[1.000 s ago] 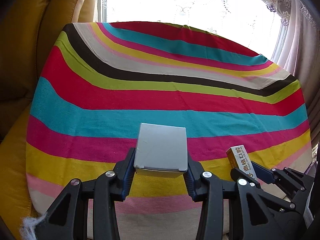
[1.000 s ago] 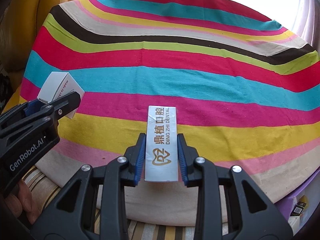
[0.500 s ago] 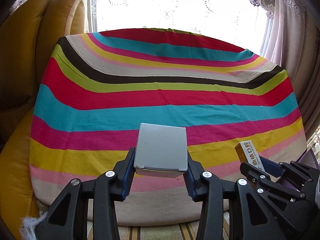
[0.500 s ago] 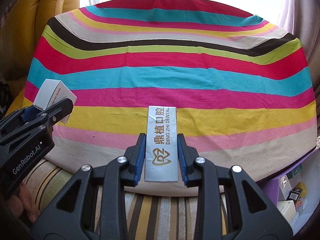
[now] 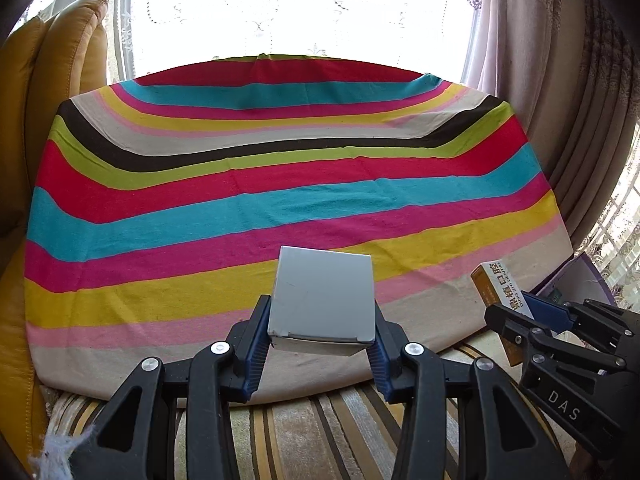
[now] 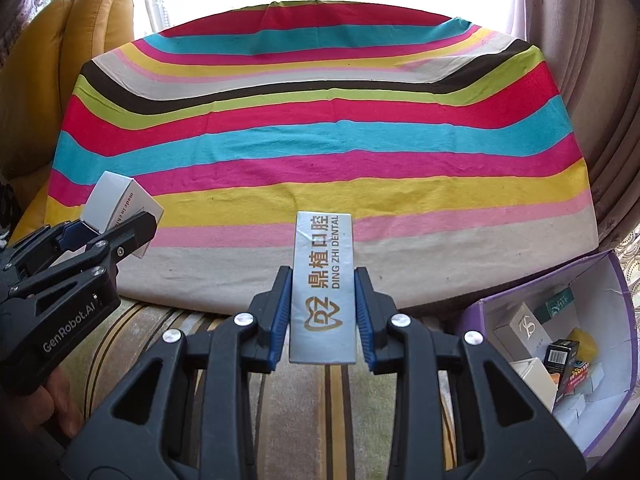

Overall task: Organize objects
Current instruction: 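Lift and carry the cube box and dental box over the purple box, then lower both boxes into the purple box and open both tools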

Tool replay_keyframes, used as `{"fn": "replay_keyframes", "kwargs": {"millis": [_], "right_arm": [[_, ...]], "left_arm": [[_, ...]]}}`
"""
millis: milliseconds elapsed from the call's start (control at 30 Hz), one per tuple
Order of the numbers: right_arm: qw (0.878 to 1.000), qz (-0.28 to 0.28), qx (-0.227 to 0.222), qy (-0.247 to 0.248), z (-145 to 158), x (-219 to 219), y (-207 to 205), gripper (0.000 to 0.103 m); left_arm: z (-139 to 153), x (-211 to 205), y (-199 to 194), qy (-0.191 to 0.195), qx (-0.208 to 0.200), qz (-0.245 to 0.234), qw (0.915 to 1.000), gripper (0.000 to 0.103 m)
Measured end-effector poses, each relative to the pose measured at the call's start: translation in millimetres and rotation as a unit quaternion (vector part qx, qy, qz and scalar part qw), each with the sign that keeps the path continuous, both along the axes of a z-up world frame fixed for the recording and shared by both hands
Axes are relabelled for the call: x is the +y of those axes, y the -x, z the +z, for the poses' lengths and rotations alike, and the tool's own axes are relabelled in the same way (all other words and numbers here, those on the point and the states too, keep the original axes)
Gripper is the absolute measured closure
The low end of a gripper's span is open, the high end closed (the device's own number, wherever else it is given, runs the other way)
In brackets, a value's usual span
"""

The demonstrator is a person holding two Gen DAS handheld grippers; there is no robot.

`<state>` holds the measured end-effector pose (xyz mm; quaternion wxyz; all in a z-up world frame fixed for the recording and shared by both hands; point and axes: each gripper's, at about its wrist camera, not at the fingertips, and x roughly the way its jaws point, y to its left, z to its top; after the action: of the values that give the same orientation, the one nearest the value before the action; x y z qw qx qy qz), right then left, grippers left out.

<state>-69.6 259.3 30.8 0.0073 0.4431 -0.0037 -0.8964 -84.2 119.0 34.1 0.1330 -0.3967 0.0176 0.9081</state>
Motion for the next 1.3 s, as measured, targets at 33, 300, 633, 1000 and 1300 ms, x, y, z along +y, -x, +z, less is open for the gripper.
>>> {"fn": "replay_keyframes", "kwargs": {"millis": [33,300,633,1000,1300], "right_arm": [[1.000,-0.005,0.000,0.001,1,6,-4,0.069],[0.999,-0.047,0.003,0.000,4,57,-36,0.069],[0.995,-0.103,0.002,-0.010,5,116,-74,0.069],[0.986,-0.166,0.002,-0.010,4,176,-111,0.069],[0.976,-0.219,-0.002,-0.018,1,221,-133,0.069]], "left_arm": [[0,6,-2,0.000,-0.001,-0.009,1.0000,0.058],[2,56,-23,-0.004,-0.011,-0.073,0.9972,0.058],[7,114,-48,-0.024,-0.021,-0.159,0.9867,0.058],[9,179,-71,-0.028,-0.041,-0.250,0.9671,0.058],[2,222,-83,-0.054,-0.085,-0.306,0.9466,0.058]]}}
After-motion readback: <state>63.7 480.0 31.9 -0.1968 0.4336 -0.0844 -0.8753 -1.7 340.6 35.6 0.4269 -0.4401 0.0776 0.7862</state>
